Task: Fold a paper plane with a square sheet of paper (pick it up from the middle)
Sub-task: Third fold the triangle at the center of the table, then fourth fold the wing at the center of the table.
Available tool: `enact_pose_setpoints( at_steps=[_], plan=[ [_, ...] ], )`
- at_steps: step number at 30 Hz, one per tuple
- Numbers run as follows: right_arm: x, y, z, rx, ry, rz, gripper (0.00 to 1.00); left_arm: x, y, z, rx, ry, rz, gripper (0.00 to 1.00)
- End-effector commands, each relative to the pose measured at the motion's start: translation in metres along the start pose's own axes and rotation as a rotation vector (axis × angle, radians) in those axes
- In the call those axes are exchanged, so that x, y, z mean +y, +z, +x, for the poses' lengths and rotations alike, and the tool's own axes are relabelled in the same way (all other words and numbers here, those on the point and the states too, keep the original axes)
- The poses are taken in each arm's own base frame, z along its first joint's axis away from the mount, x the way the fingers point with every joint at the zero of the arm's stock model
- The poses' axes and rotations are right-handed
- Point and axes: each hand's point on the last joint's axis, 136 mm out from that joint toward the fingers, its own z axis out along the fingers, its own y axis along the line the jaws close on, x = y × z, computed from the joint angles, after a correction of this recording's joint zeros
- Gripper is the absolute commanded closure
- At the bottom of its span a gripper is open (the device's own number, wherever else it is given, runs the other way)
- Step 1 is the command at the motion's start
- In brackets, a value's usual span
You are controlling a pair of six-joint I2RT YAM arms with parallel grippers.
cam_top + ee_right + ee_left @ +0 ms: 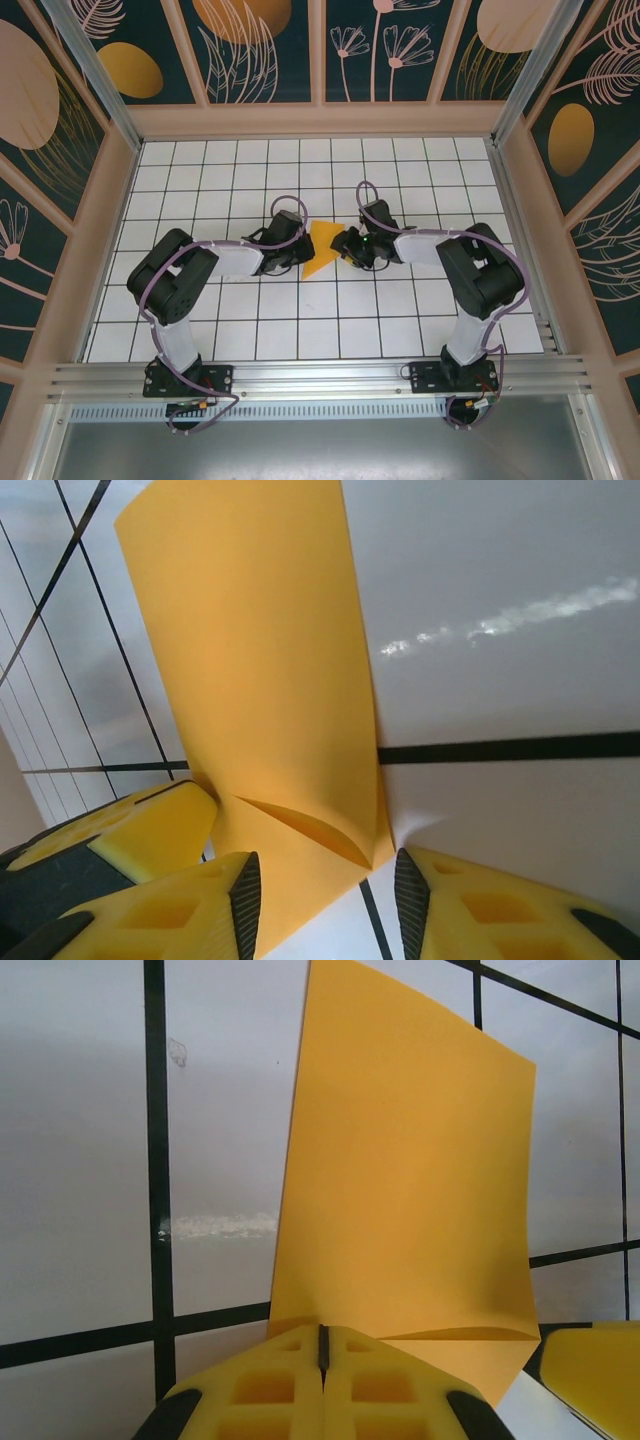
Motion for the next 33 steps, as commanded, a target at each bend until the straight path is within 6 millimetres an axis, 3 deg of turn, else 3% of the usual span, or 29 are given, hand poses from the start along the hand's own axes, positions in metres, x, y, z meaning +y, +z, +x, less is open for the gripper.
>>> enact_pose_setpoints(
  at_steps=[1,11,19,25,33],
  plan=[
    [0.013,0.005,-0.004,0.001,-0.002,-0.039,0.58,0.026,0.007,0.020,0.069,-0.033,-0.069,1.00],
    [0.020,0.003,-0.004,0.001,0.008,-0.081,0.64,0.023,0.007,0.019,0.083,-0.025,-0.061,1.00],
    [0.011,-0.010,-0.010,-0.061,0.004,0.000,0.60,0.027,0.008,0.018,0.079,-0.022,-0.082,1.00],
    [0.018,-0.008,-0.003,-0.047,-0.016,-0.024,0.57,0.027,0.007,0.017,0.085,-0.022,-0.083,1.00],
    [0.022,0.004,0.006,0.012,0.004,-0.087,0.66,0.021,0.007,0.019,0.098,-0.012,-0.054,1.00]
  ],
)
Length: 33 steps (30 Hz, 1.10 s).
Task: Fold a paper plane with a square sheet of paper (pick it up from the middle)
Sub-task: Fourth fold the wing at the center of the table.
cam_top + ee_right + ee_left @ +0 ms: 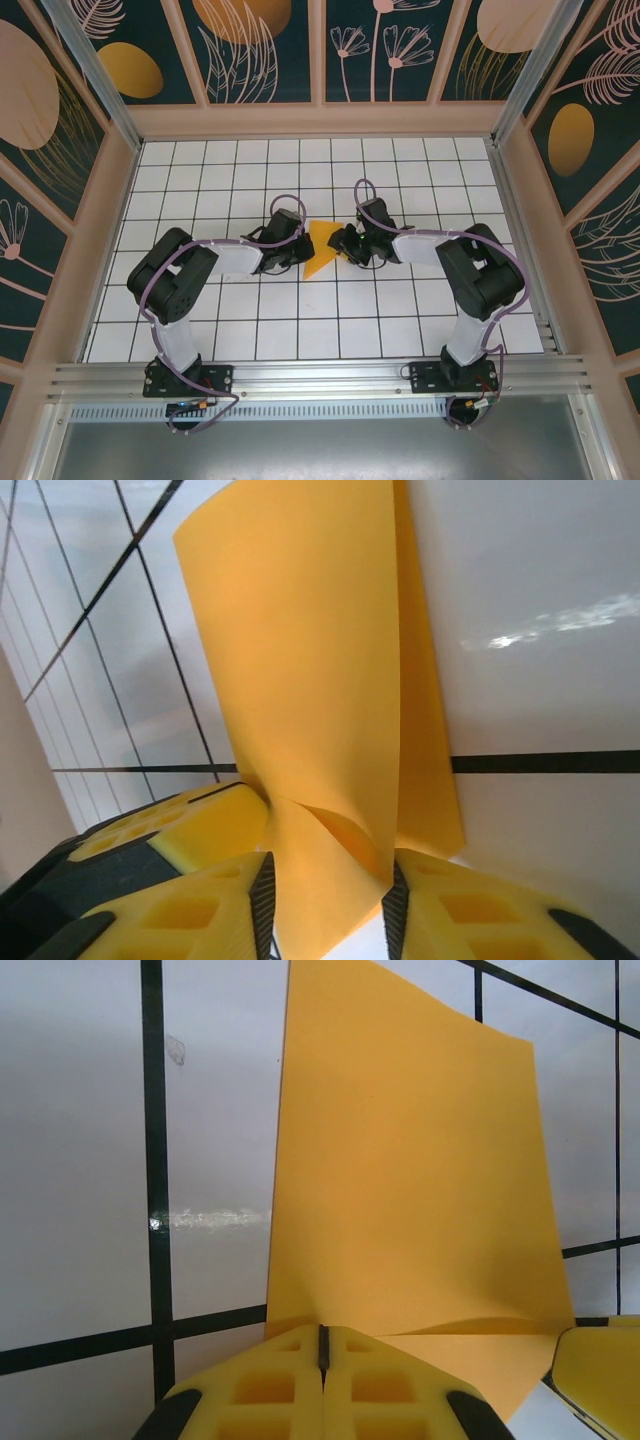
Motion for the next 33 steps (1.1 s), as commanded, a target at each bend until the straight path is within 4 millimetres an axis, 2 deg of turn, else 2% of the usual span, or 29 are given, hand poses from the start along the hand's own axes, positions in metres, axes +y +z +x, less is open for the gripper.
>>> enact_pose_setpoints(
  at_steps=[1,7,11,15,19,21,24,28,30,33],
  plan=[
    [0.006,0.004,0.005,0.022,0.005,-0.043,0.67,0.022,0.007,0.018,0.074,-0.005,-0.073,1.00],
    [0.001,0.008,0.007,0.042,0.016,-0.026,0.74,0.018,0.003,0.013,0.054,0.006,-0.056,1.00],
    [-0.001,0.015,0.009,0.063,0.021,-0.022,0.84,0.008,0.001,0.007,0.040,0.038,-0.018,0.97],
    [0.000,0.012,0.003,0.031,0.040,-0.005,0.99,-0.012,-0.014,-0.009,-0.010,0.099,0.036,0.87],
    [0.011,-0.001,-0.007,-0.046,0.077,-0.001,1.00,-0.036,-0.047,-0.034,-0.120,0.174,0.084,0.73],
    [0.019,-0.006,-0.010,-0.086,0.100,0.007,1.00,-0.045,-0.060,-0.041,-0.149,0.195,0.143,0.65],
    [0.029,-0.009,-0.015,-0.133,0.133,0.024,1.00,-0.047,-0.079,-0.050,-0.203,0.212,0.212,0.49],
    [0.034,-0.008,-0.019,-0.156,0.203,0.026,1.00,-0.040,-0.103,-0.060,-0.330,0.292,0.226,0.32],
    [0.034,-0.006,-0.022,-0.164,0.236,0.047,1.00,-0.036,-0.112,-0.059,-0.390,0.340,0.228,0.28],
    [0.036,-0.007,-0.027,-0.177,0.279,0.060,1.00,-0.033,-0.123,-0.059,-0.468,0.395,0.236,0.29]
  ],
)
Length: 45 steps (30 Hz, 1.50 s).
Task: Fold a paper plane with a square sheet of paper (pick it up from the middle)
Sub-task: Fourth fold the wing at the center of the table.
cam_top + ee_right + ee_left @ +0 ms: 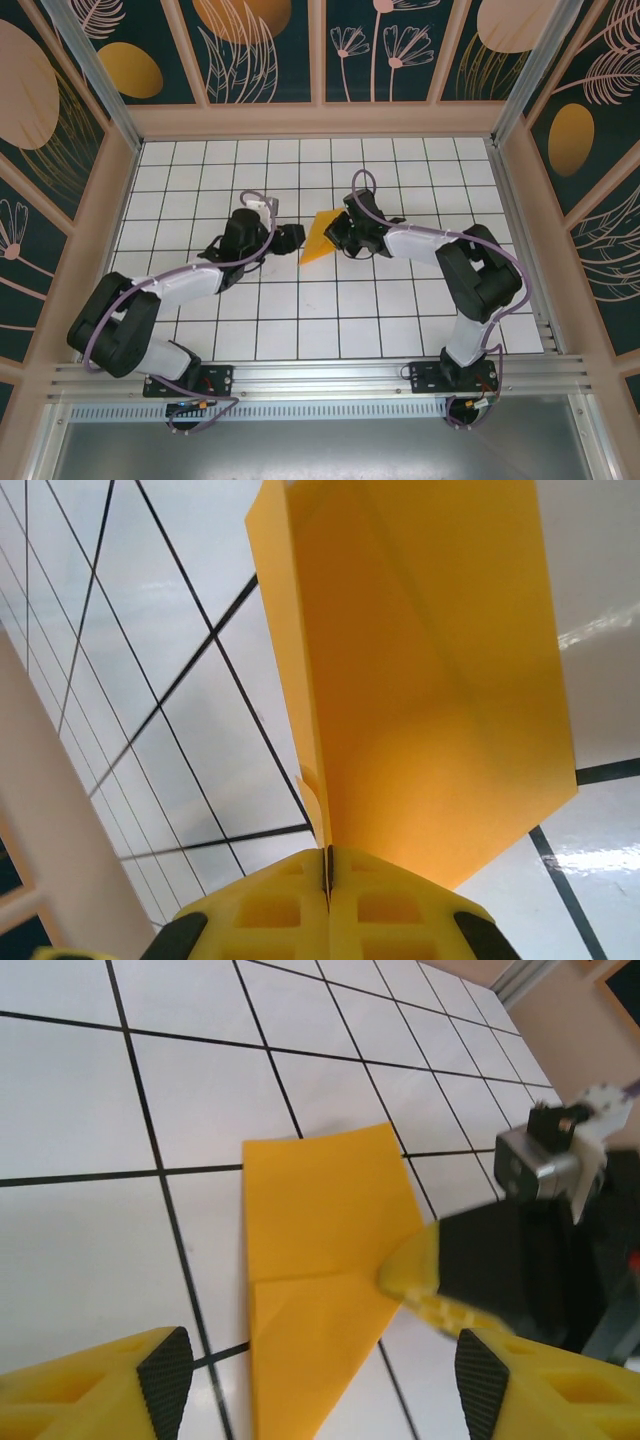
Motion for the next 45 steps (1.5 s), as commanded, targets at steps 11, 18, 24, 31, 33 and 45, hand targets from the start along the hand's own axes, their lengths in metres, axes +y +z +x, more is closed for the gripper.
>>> enact_pose_setpoints(
  at_steps=[11,18,24,31,33,45],
  plan=[
    [0.009,0.002,-0.010,-0.014,0.155,0.082,1.00,-0.014,-0.001,0.003,-0.131,0.408,0.111,0.30],
    [0.012,0.007,-0.003,0.045,0.152,0.101,1.00,-0.005,0.021,0.024,-0.061,0.525,0.095,0.32],
    [0.009,0.007,0.005,0.076,0.142,0.118,1.00,-0.005,0.038,0.037,-0.024,0.571,0.122,0.39],
    [0.006,0.012,0.013,0.113,0.130,0.138,1.00,-0.004,0.055,0.047,0.008,0.564,0.153,0.48],
    [0.006,0.014,0.015,0.123,0.129,0.140,1.00,-0.003,0.057,0.050,0.016,0.563,0.156,0.49],
    [0.007,0.016,0.019,0.155,0.108,0.142,1.00,-0.005,0.067,0.054,0.045,0.559,0.185,0.74]
  ],
)
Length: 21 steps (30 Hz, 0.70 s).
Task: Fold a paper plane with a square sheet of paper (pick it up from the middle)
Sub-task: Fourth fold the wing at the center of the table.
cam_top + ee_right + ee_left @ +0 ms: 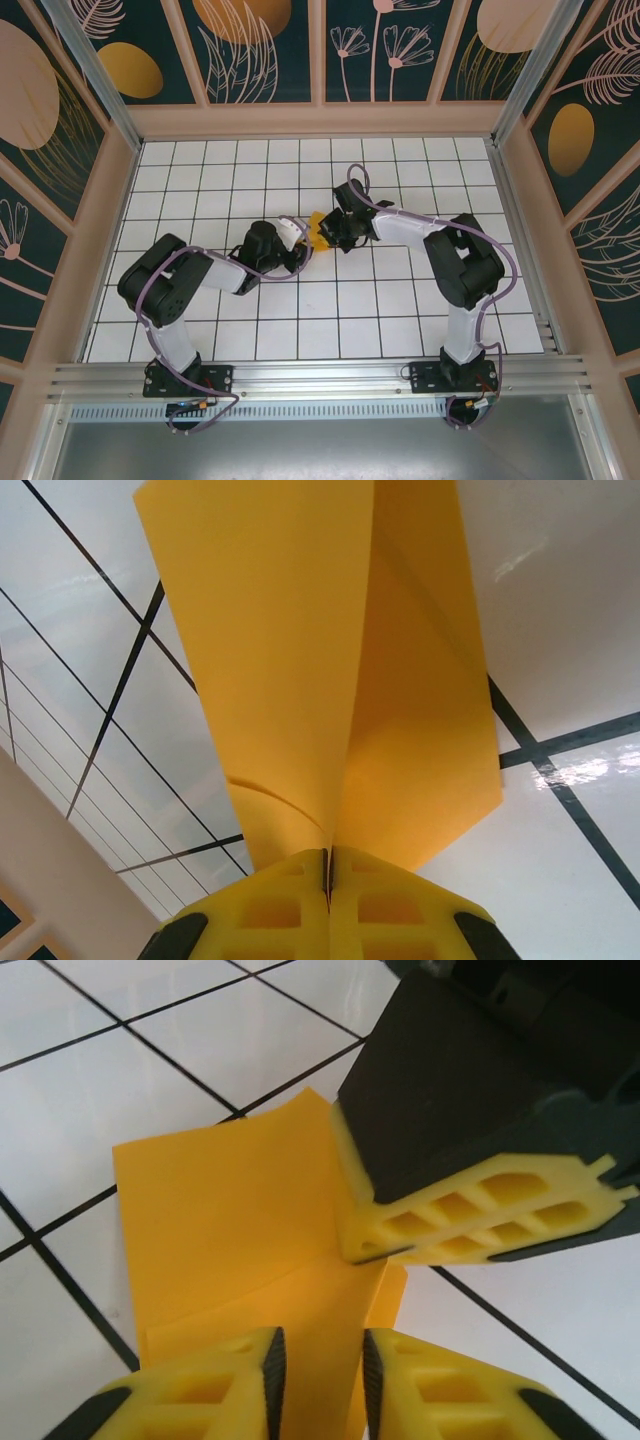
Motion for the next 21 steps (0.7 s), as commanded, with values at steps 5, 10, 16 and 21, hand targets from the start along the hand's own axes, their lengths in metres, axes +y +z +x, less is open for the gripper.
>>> enact_pose_setpoints(
  at_steps=[5,10,16,21],
  plan=[
    [0.011,-0.008,0.003,0.019,-0.063,-0.011,0.77,-0.003,0.006,0.000,-0.010,-0.005,0.019,0.81],
    [0.014,-0.027,-0.014,-0.044,-0.151,-0.066,0.52,-0.003,0.000,-0.001,-0.031,-0.092,0.012,0.82],
    [0.009,-0.035,-0.015,-0.047,-0.268,-0.193,0.51,-0.009,-0.005,-0.003,-0.063,-0.267,0.050,0.84],
    [0.014,-0.041,-0.004,-0.038,-0.377,-0.306,0.52,-0.017,-0.009,-0.002,-0.073,-0.396,0.095,0.86]
  ],
)
